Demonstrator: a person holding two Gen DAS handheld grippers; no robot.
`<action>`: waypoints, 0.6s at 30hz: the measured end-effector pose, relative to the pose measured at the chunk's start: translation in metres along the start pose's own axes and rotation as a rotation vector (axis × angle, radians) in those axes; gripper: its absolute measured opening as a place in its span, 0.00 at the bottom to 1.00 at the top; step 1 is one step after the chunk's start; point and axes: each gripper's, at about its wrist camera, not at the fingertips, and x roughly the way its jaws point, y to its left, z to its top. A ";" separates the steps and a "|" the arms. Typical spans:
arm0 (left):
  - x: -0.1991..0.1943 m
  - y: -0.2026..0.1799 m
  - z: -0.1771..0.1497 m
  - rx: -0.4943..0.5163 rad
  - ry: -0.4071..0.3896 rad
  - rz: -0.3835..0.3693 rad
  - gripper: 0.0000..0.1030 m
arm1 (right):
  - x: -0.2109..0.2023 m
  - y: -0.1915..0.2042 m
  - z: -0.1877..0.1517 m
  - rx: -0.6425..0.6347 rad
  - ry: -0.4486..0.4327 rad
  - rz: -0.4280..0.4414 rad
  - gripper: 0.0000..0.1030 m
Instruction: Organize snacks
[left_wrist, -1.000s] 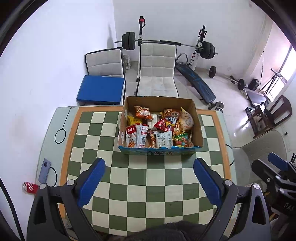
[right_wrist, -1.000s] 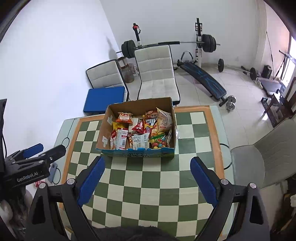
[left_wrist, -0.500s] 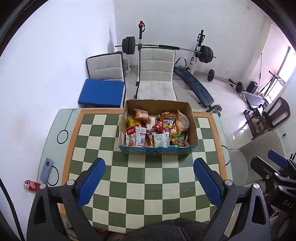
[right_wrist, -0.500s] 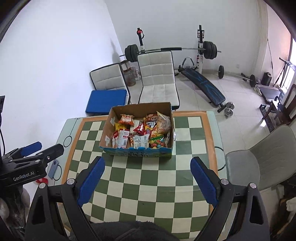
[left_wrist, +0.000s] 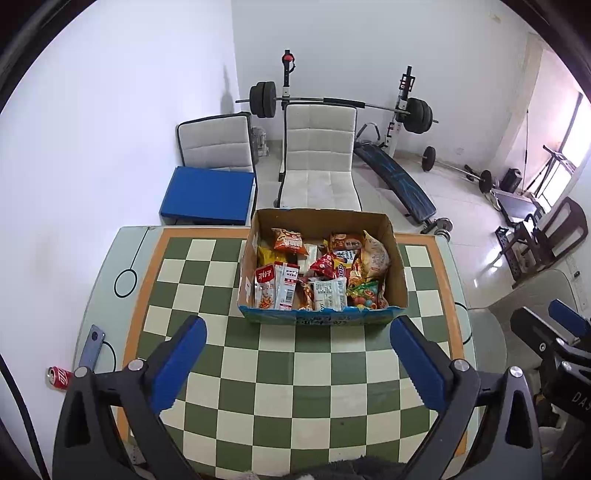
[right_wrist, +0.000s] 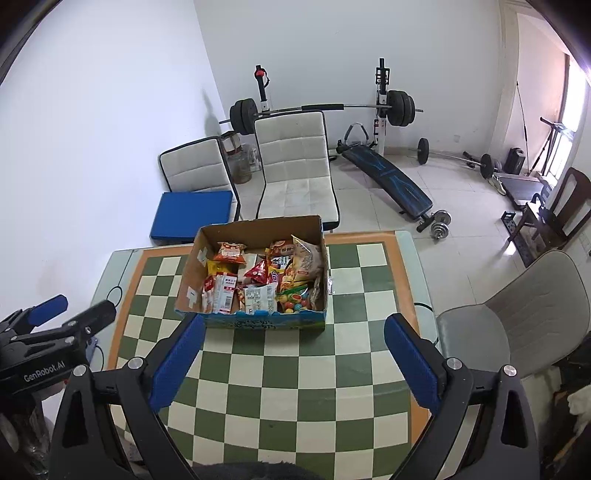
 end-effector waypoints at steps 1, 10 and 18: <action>0.003 0.001 0.000 -0.003 -0.001 0.004 0.99 | 0.003 0.000 0.001 -0.001 -0.001 -0.004 0.97; 0.037 0.003 0.002 -0.008 0.044 0.032 0.99 | 0.034 0.002 0.004 -0.008 0.007 -0.031 0.97; 0.058 -0.002 -0.004 0.008 0.096 0.030 0.99 | 0.055 0.002 0.004 -0.012 0.023 -0.048 0.97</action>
